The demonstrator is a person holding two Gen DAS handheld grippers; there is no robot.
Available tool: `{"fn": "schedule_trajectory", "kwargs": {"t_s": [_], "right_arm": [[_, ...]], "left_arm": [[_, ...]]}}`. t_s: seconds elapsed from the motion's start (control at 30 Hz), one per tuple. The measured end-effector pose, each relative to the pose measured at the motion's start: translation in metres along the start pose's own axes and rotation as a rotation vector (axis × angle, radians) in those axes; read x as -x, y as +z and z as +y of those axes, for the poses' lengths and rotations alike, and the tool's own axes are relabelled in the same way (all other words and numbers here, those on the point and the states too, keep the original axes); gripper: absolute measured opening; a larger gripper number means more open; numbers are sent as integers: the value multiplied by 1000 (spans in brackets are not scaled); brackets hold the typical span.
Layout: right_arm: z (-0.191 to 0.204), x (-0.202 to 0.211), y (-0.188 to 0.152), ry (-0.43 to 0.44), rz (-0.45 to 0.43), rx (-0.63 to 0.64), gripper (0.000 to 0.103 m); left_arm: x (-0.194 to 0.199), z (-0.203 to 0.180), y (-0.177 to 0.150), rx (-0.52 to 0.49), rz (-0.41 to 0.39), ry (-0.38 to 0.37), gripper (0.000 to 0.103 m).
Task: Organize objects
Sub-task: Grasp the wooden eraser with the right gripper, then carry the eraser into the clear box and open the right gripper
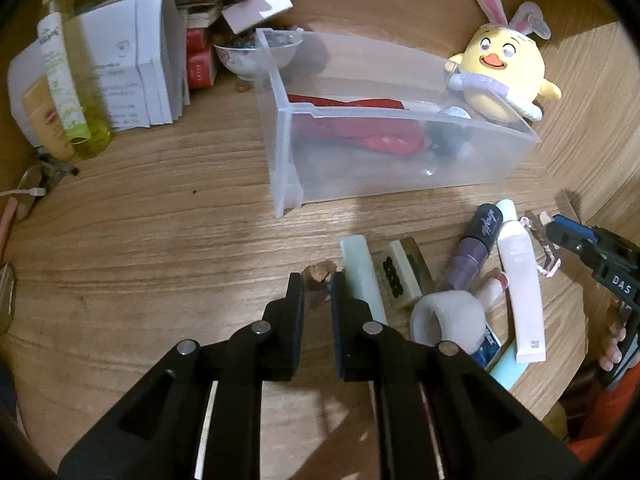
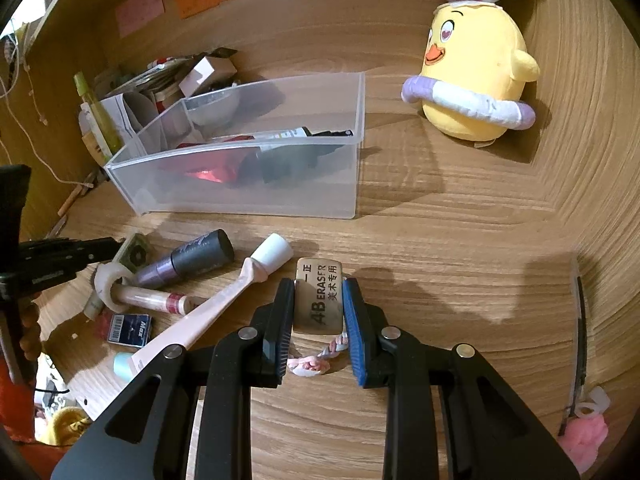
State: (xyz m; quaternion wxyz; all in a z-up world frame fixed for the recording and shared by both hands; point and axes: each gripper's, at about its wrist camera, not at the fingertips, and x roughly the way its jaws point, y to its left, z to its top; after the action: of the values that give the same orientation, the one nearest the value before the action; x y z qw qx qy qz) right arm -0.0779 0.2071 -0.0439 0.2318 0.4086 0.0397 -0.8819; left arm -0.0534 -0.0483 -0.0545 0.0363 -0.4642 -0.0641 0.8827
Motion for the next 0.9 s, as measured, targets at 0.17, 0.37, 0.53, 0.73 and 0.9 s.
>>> {"fn": "schedule_trajectory", "kwargs": {"t_s": [0.17,0.37,0.53,0.73,0.9], "right_arm": [[0,1,2,1,-7,-8,22],[0,3,7,12,-22,-10,22],[6,5,17,30,-46,-5,22],[15,12,30,50,-88,14,22],[19,19,43,67,-132,12,22]], "left_arm": [[-6,-1,7,-6,-1,-10,17],[-5,0,4,-22,-27,23,12],[13,6,7,0,-71,16,12],[39,5,16,1,-143,12,12],[53,2,25,8,-200,4,12]]}}
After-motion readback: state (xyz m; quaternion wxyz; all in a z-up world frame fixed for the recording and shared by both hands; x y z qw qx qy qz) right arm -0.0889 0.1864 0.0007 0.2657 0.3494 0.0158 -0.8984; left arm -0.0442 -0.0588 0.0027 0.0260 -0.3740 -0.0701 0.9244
